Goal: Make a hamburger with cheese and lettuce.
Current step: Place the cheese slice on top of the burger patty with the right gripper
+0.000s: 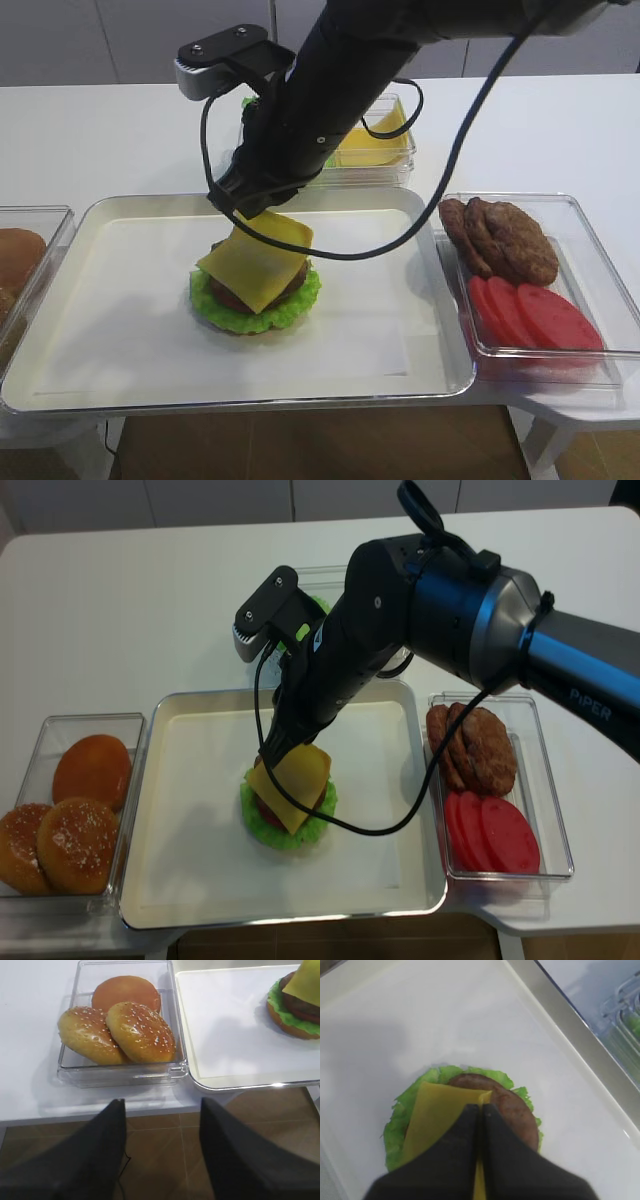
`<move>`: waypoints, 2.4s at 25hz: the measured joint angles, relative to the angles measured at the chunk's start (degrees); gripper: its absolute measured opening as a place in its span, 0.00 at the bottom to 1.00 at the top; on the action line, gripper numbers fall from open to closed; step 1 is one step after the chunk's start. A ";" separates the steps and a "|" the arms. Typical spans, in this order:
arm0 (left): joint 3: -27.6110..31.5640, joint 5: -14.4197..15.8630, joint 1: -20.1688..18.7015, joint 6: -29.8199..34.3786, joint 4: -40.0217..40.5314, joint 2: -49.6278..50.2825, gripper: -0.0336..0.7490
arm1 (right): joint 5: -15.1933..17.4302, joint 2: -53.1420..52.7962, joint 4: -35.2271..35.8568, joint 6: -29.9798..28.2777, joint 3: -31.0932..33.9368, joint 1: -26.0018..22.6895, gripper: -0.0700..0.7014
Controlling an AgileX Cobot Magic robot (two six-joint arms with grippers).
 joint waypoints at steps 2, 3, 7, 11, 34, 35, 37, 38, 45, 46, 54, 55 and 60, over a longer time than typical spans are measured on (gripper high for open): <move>0.00 0.00 0.00 0.00 0.00 0.00 0.50 | -0.58 0.00 -0.65 -0.24 0.00 0.00 0.10; 0.00 0.00 0.00 0.00 0.00 0.00 0.50 | -0.93 0.00 -0.79 -0.32 0.00 0.00 0.10; 0.00 0.00 0.00 0.00 0.00 0.00 0.50 | -1.86 0.26 -1.18 -0.36 0.00 0.00 0.10; 0.00 0.00 0.00 0.00 0.00 0.00 0.50 | -1.90 1.65 -1.18 -0.36 0.00 0.00 0.10; 0.00 0.00 0.00 0.00 0.00 0.00 0.50 | -3.67 2.50 -1.46 -0.36 0.00 0.00 0.10; 0.00 0.00 0.00 0.00 0.00 0.00 0.50 | -3.55 2.60 -1.46 -0.36 0.00 0.00 0.11; 0.00 0.00 0.00 0.00 0.00 0.00 0.50 | -3.46 2.70 -1.59 -0.36 0.00 0.00 0.16; 0.00 0.00 0.00 0.00 0.00 0.00 0.50 | -3.46 2.70 -1.63 -0.36 0.00 0.00 0.19; 0.00 0.00 0.00 0.00 0.00 0.00 0.50 | -3.33 2.70 -2.56 -0.36 0.00 0.00 0.36; 0.00 0.00 0.00 0.00 0.00 0.00 0.50 | -3.33 2.70 -3.42 -0.15 0.00 0.00 0.38; 0.00 0.00 0.00 0.00 0.00 0.00 0.50 | -3.30 2.70 -10.26 5.70 0.00 0.00 0.57; 0.00 0.00 0.00 0.00 0.00 0.00 0.50 | -3.30 2.70 -10.24 6.30 0.00 0.00 0.58; 0.00 0.00 0.00 0.00 0.00 0.00 0.50 | -1.85 2.60 -10.38 9.31 0.00 0.00 0.60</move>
